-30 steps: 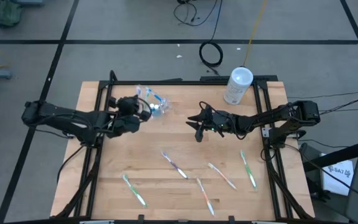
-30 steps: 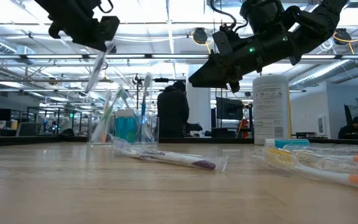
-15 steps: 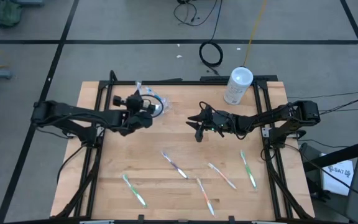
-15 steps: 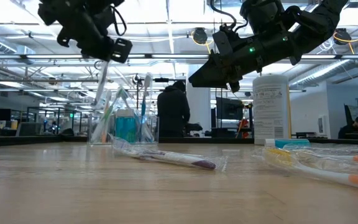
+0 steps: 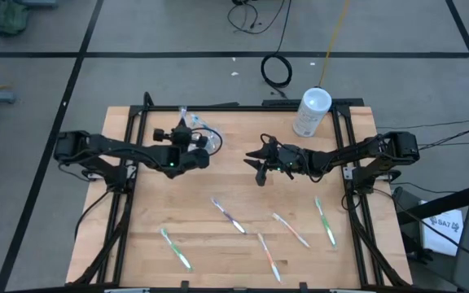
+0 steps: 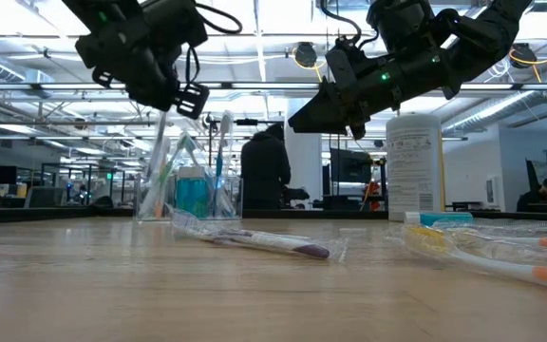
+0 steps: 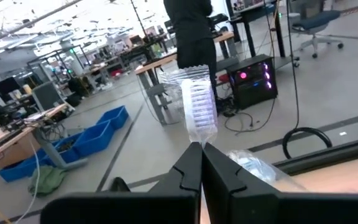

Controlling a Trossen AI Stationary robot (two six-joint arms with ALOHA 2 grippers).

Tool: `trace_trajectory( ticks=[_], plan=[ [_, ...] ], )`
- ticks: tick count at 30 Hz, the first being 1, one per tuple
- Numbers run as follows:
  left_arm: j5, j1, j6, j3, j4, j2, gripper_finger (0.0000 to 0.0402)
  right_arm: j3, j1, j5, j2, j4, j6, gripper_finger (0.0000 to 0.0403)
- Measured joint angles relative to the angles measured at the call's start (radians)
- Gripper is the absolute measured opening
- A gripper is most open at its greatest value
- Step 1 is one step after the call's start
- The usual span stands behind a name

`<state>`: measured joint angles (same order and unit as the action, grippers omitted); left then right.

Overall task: Pick & Place toothbrushing station
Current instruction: Put the violet toothbrush into the transparent organizer

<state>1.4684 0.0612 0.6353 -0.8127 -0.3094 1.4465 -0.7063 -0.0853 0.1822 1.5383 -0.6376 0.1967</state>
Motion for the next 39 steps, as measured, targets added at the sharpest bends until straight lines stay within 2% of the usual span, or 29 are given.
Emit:
trace_trajectory(
  ticks=[4,8,16,22,31,39],
  plan=[
    [0.007,0.000,0.043,0.000,-0.003,0.027,0.0002,0.000,0.000,0.000,0.000,0.000,0.000,0.0105],
    [0.001,0.010,0.149,0.000,-0.016,0.039,0.0003,0.000,0.000,0.000,0.000,0.000,0.000,0.0105],
    [-0.005,0.018,0.265,0.000,-0.140,0.041,0.0002,0.000,0.002,0.000,0.000,0.001,0.001,0.0105],
    [-0.079,0.018,0.312,0.000,-0.162,0.041,0.0002,0.000,0.002,0.000,0.000,0.002,0.001,0.0105],
    [-0.110,0.019,0.485,0.042,-0.162,0.041,0.0004,0.000,0.002,0.000,0.000,0.001,0.001,0.0105],
    [-0.190,0.027,0.445,0.046,-0.159,0.041,0.0003,0.000,0.002,0.000,0.000,0.001,0.001,0.0105]
  ],
)
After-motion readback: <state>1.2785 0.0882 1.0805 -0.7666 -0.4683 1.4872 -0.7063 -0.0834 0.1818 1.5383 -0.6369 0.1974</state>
